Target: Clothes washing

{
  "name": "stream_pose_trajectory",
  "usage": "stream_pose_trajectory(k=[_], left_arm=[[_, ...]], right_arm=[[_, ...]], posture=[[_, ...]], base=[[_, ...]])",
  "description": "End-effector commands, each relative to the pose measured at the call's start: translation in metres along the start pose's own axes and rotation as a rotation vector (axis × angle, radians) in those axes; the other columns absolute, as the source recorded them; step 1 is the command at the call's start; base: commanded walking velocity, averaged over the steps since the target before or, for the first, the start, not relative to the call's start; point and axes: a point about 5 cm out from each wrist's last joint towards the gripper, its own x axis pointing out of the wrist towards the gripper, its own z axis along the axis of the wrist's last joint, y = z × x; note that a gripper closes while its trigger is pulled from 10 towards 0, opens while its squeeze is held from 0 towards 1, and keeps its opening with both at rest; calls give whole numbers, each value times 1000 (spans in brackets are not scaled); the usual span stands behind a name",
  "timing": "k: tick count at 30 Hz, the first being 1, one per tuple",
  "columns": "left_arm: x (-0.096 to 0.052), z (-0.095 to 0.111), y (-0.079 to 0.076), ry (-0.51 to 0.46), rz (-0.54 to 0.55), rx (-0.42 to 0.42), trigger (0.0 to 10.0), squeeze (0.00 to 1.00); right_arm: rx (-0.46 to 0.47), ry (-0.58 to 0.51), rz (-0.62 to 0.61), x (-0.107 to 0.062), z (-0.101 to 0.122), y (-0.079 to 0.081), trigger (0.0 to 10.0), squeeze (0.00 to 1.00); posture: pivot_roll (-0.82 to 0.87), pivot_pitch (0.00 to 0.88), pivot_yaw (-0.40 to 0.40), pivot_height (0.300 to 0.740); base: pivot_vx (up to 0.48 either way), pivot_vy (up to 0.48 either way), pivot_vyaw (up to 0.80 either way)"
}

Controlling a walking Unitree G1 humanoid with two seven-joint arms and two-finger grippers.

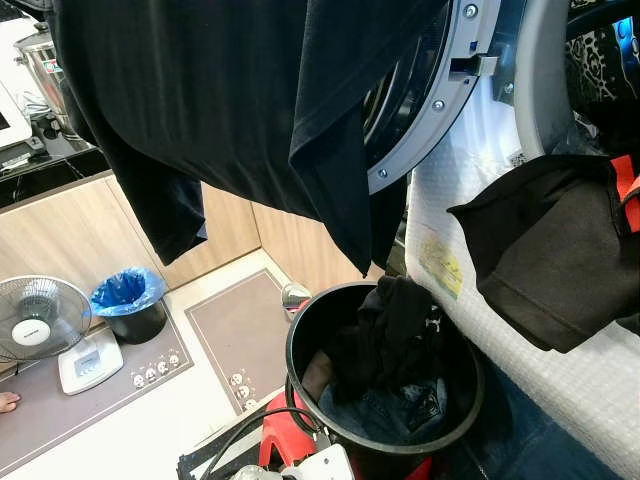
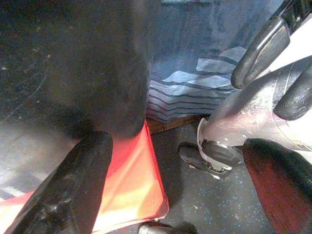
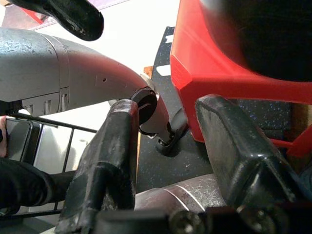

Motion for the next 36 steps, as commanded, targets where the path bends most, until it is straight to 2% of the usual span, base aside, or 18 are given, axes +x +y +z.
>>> stream_pose_trajectory(k=[1,36], left_arm=[[0,-1,0,13,-3,-9,10000,0],[2,0,-3,2,-3,-18,10000,0]], right_arm=[[11,-1,9,0,-2,2,10000,0],[13,-22,28,0,1,3,10000,0]], posture=[[-85,66,97,740],[-81,75,96,740]], base=[[0,0,0],[0,0,0]])
